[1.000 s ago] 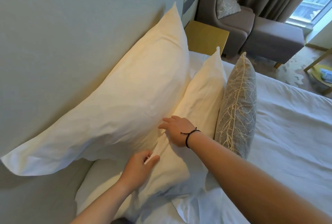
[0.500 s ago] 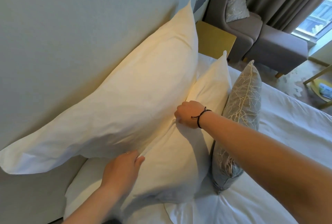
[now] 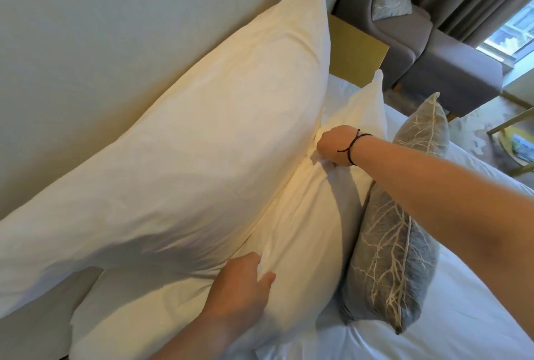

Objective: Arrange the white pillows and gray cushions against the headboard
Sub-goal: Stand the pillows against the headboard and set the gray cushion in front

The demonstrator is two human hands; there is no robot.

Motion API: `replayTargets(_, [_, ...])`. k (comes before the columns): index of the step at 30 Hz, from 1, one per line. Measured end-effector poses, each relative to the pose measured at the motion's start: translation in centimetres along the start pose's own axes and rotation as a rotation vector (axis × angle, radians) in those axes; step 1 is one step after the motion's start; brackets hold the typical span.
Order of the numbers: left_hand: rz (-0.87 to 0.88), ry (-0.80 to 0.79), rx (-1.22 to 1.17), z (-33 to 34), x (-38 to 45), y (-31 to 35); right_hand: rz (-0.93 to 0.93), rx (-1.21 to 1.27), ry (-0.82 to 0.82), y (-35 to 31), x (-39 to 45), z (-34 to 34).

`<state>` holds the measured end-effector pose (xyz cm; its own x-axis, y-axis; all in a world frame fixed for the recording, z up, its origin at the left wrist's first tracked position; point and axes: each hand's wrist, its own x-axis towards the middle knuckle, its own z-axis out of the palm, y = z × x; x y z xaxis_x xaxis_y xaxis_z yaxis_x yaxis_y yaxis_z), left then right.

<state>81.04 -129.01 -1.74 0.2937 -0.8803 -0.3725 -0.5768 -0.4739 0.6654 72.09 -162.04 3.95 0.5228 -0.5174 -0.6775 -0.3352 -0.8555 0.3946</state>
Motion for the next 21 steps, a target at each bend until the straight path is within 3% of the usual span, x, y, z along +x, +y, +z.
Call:
replayTargets(7, [0.451,0.321,0.149,-0.6,-1.8,2.5,0.002,0.055,0.140,3.3,-2.2,-0.1])
replayTargets(9, [0.484,0.365,0.125,-1.0,-2.6,3.3,0.006,0.038,0.192,4.2,-2.8,-0.5])
replayTargets(11, [0.467,0.355,0.083,-1.1,-3.0,3.8,0.005,0.038,0.247,4.8,-3.2,-0.8])
replayTargets(13, [0.407,0.249,0.094,-1.8,-3.3,4.1,0.007,0.044,0.286,4.7,-3.6,-0.9])
replayTargets(17, [0.132,0.034,0.049,-1.6,-2.6,2.7,0.050,0.078,0.299,3.1,-4.1,0.4])
replayTargets(21, [0.059,-0.009,-0.131,-2.0,-2.1,2.4,0.106,0.095,0.298,2.1,-4.6,1.2])
